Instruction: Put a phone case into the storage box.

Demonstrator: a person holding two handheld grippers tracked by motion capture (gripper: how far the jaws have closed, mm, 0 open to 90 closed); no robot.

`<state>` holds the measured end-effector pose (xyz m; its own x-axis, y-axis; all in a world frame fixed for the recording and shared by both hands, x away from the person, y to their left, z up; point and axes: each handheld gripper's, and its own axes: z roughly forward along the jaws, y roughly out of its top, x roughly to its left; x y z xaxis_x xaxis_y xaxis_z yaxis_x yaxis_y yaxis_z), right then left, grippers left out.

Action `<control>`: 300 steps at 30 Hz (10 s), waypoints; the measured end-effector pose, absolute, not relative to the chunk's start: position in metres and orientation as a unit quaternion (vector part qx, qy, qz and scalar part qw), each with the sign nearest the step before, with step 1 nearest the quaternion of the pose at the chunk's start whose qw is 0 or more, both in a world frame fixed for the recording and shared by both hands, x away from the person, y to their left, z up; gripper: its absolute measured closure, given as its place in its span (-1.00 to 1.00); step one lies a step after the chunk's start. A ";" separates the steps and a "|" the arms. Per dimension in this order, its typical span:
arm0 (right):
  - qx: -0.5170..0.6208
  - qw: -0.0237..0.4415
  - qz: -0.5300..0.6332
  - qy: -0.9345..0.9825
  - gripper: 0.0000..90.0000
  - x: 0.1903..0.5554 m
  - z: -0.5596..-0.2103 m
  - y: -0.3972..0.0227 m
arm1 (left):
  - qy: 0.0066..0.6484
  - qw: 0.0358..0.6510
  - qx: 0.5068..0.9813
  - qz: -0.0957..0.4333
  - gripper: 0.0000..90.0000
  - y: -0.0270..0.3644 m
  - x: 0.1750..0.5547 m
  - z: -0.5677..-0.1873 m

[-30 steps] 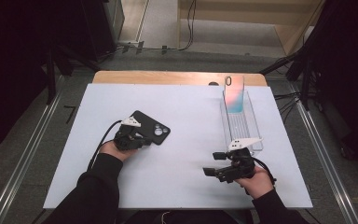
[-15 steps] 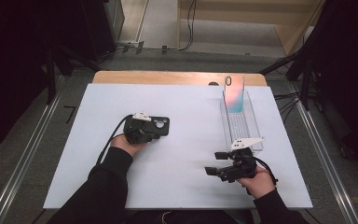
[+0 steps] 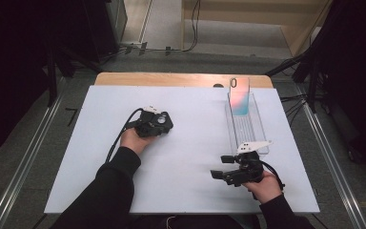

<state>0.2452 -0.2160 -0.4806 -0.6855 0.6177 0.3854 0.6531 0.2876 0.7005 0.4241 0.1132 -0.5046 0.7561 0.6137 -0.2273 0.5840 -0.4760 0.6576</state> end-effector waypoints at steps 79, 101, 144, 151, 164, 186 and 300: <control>-0.400 0.026 -0.441 -0.803 -0.61 0.243 -0.482 -0.230 | 0.334 0.454 0.825 -0.039 -0.37 0.227 0.301 -0.449; -0.399 0.031 -0.438 -0.805 -0.61 0.245 -0.485 -0.229 | 0.310 0.446 0.839 -0.018 -0.53 0.206 0.370 -0.439; -0.396 0.039 -0.446 -0.801 -0.61 0.247 -0.484 -0.228 | 0.261 0.440 0.859 0.013 -1.00 0.186 0.468 -0.462; -0.400 0.039 -0.447 -0.799 -0.61 0.247 -0.484 -0.228 | 0.253 0.437 0.863 0.009 -1.00 0.181 0.469 -0.471; -0.399 0.040 -0.446 -0.800 -0.61 0.246 -0.484 -0.229 | 0.253 0.405 0.879 0.022 -1.00 0.177 0.468 -0.496; -0.397 0.042 -0.447 -0.801 -0.61 0.245 -0.484 -0.228 | 0.218 0.334 0.912 0.093 -1.00 0.165 0.455 -0.509; -0.513 0.050 -0.484 -0.707 -0.60 0.290 -0.426 -0.184 | 0.453 0.566 0.683 0.086 -0.65 0.088 0.288 -0.485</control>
<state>0.2898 -0.1842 -0.4258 -0.4695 0.6768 0.5671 0.7735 0.0055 0.6338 0.2882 0.0880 -0.4850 0.5753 0.7158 -0.3957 0.5214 0.0518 0.8517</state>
